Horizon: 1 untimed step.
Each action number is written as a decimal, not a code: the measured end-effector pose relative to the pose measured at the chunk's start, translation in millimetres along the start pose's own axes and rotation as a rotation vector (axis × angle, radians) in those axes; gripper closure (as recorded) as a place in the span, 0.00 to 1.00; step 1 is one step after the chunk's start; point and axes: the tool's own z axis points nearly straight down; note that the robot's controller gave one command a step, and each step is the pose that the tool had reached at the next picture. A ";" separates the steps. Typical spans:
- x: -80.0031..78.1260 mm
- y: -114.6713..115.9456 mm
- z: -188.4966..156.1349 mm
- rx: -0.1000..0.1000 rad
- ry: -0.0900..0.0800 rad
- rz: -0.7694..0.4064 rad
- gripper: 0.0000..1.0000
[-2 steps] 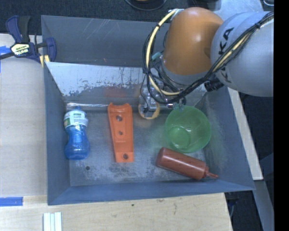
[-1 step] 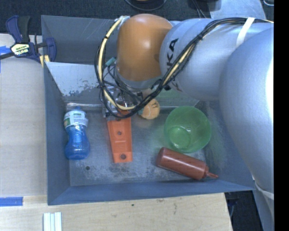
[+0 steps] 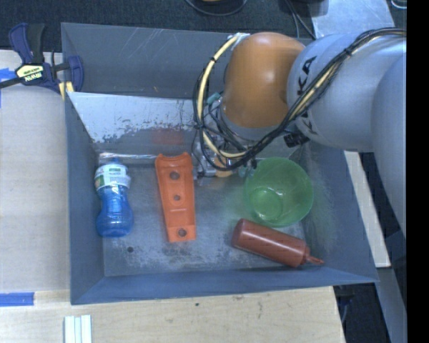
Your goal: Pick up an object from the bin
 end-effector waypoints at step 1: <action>8.9 -20.8 83.4 -0.001 -0.001 -0.075 1.00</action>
Offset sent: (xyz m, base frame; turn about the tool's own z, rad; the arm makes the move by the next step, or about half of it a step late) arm 0.0210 -0.0234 -0.0775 -0.0871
